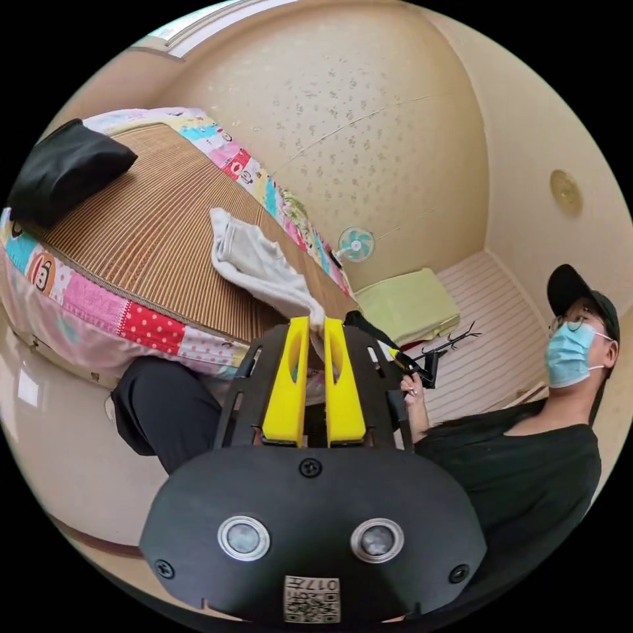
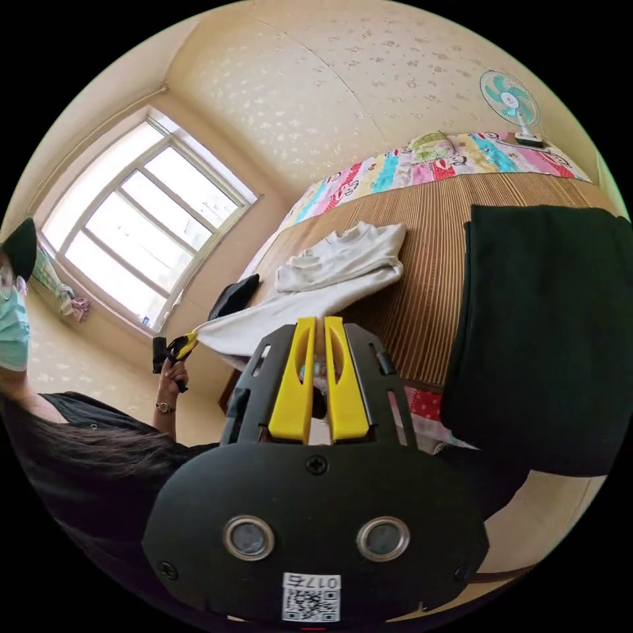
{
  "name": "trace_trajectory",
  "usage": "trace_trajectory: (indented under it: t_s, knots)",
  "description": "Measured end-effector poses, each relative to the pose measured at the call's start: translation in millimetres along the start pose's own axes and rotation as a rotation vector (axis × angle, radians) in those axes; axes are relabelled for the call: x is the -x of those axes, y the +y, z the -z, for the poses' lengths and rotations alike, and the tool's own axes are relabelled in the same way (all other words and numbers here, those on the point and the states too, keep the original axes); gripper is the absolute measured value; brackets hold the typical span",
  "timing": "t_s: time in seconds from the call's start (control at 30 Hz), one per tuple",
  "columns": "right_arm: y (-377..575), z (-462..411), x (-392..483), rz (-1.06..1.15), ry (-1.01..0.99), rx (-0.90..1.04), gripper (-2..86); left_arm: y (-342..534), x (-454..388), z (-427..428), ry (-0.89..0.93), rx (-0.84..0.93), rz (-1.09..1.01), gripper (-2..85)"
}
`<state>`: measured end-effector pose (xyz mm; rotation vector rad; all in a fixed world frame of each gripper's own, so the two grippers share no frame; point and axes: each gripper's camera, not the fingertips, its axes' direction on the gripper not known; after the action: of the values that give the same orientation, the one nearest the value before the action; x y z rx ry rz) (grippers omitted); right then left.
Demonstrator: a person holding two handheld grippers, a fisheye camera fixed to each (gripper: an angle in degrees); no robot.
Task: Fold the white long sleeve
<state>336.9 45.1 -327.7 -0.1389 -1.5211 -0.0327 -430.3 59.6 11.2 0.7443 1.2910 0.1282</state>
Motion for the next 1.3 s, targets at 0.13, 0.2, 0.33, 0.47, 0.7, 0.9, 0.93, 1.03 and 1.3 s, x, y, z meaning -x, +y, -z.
trace_trajectory:
  t_s: [0.13, 0.2, 0.33, 0.47, 0.7, 0.9, 0.93, 1.03, 1.3]
  knots:
    - [-23, 27, 31, 0.049, 0.021, -0.110, 3.3, -28, -24, 9, 0.000, -0.115, -0.005, 4.8]
    - [-56, 4, 29, 0.048, 0.104, -0.104, 3.5, -75, -14, -23, -0.096, -0.128, 0.021, 4.8]
    - [-147, -97, -12, -0.031, 0.293, -0.075, 4.7, -154, 41, -88, -0.238, -0.176, 0.137, 5.9]
    - [-162, -150, 0, -0.018, 0.429, -0.051, 8.3, -170, 55, -103, -0.253, -0.232, 0.149, 11.1]
    - [-72, -266, -18, 0.113, 0.656, 0.149, 8.3, -75, 93, -216, -0.726, 0.233, 0.114, 10.1]
    - [-54, -279, -37, 0.065, 0.805, 0.193, 5.5, -8, 113, -125, -0.475, -0.122, 0.302, 13.5]
    - [-55, -266, -21, 0.062, 0.730, 0.099, 4.7, -2, 115, -120, -0.418, -0.143, 0.302, 13.8]
    - [-47, -250, 18, 0.150, 0.420, -0.112, 3.0, 12, 133, -127, -0.299, -0.106, 0.384, 15.6]
    - [-31, -321, -18, 0.163, 0.358, 0.175, 0.6, -37, 111, -148, -0.202, -0.196, 0.398, 6.4]
